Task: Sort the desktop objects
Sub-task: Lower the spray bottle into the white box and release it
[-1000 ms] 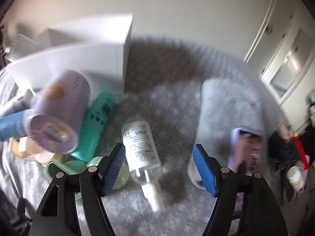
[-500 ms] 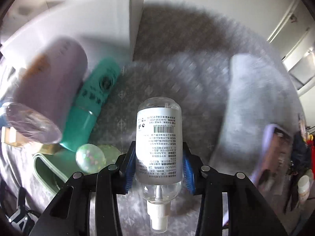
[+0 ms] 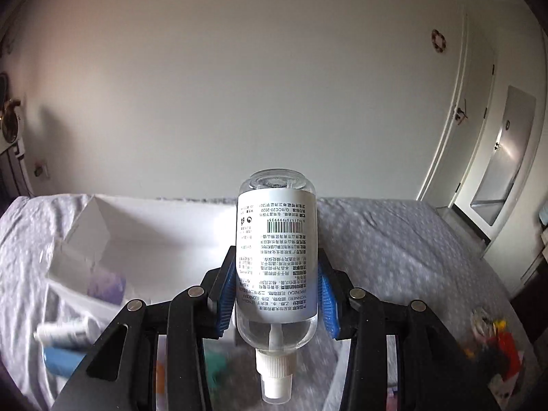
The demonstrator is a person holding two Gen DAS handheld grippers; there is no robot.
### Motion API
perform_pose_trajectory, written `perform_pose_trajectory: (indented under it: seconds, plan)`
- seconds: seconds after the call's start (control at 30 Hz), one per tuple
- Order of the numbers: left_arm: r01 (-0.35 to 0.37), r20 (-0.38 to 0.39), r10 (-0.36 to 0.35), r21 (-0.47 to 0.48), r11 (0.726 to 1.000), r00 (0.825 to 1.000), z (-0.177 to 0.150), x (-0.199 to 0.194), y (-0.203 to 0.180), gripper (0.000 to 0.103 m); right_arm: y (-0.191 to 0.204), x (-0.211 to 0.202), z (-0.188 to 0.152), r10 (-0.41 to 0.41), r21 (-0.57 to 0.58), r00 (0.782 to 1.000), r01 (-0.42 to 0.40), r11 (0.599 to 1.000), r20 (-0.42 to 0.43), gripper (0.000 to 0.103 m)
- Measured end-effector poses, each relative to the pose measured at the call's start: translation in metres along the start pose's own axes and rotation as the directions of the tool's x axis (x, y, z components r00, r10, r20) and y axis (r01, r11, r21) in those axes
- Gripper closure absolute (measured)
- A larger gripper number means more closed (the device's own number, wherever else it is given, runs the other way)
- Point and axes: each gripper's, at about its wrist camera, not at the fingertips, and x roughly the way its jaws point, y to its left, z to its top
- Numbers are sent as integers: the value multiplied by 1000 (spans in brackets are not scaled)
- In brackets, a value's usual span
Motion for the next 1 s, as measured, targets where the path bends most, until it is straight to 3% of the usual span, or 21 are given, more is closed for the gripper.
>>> perform_pose_trajectory:
  seconds: [0.2,0.33,0.43,0.5,0.57,0.77,1.0]
  plan:
    - [1,0,-1,0,1000,1000,0,0,0,0,37,69,10,23,-91,993,-34,995,-112,64]
    - [1,0,-1,0,1000,1000,0,0,0,0,55,95,-9,10,-113,974,-37,993,-225,62]
    - [0,0,0,1,1000,1000,0,0,0,0,51,85,-23,20,-94,978,-41,995,-210,41]
    - [0,0,0,1,1000,1000,0,0,0,0,50,72,-31,17,-88,983,-33,996,-181,18]
    - [0,0,0,1,1000,1000,0,0,0,0,48,62,-36,21,-78,984,-35,996,-175,15]
    - [-4,2,4,4,1000,1000,0,0,-1,0,10,2,-124,104,95,968,-84,992,-227,15]
    - [-9,3,9,6,1000,1000,1,1,-1,0,1,-44,-231,204,242,913,-121,963,-354,15]
